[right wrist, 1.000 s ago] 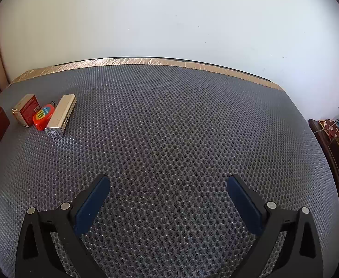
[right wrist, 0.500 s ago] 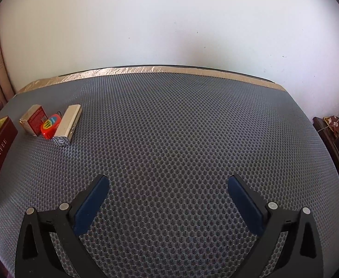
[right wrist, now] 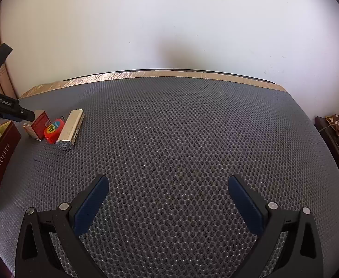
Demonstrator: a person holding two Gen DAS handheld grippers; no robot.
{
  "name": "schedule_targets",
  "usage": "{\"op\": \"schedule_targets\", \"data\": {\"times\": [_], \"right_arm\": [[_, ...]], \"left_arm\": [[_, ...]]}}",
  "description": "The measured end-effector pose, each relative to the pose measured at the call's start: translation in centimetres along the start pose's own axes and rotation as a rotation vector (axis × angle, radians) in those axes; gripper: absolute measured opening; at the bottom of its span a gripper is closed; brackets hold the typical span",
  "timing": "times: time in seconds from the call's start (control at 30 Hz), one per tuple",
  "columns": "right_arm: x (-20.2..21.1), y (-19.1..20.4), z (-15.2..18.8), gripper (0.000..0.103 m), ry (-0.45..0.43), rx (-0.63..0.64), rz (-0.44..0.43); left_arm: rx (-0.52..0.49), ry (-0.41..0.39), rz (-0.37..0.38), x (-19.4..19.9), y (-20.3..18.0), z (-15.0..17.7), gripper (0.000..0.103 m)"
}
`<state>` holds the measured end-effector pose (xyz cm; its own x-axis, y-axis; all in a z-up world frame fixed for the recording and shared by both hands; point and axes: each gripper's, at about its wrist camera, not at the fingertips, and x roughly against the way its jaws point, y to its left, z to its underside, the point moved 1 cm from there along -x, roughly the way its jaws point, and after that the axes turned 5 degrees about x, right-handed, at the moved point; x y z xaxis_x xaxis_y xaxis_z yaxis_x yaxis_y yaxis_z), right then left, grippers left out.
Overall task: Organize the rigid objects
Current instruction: 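Close the left tool on the beige MARUBI box and lift it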
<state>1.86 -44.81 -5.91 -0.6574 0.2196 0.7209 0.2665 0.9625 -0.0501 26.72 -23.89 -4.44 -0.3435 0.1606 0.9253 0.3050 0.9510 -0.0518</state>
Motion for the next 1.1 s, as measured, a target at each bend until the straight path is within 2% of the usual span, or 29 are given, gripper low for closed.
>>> {"op": "schedule_targets", "data": {"times": [0.33, 0.5, 0.67, 0.77, 0.93, 1.1], "right_arm": [[0.2, -0.4, 0.0, 0.102, -0.001, -0.007, -0.003], [0.3, -0.5, 0.1, 0.102, -0.003, -0.008, -0.004], [0.3, -0.4, 0.0, 0.102, -0.001, -0.007, -0.003], [0.2, -0.4, 0.0, 0.102, -0.001, -0.007, -0.002], [0.2, -0.4, 0.0, 0.102, -0.003, -0.007, -0.003], [0.2, -0.4, 0.0, 0.102, -0.003, -0.007, -0.003]], "left_arm": [[-0.037, -0.019, -0.032, -0.2, -0.6, -0.9, 0.055], [-0.011, -0.026, -0.035, 0.4, -0.1, -0.9, 0.056], [-0.013, 0.013, 0.010, -0.2, 0.0, -0.7, 0.057], [-0.027, 0.017, 0.006, -0.3, -0.3, -0.9, 0.059], [-0.071, 0.072, -0.021, -1.4, -1.3, -0.3, 0.059], [-0.061, 0.060, -0.011, -1.5, -1.3, -0.2, 0.059]]}}
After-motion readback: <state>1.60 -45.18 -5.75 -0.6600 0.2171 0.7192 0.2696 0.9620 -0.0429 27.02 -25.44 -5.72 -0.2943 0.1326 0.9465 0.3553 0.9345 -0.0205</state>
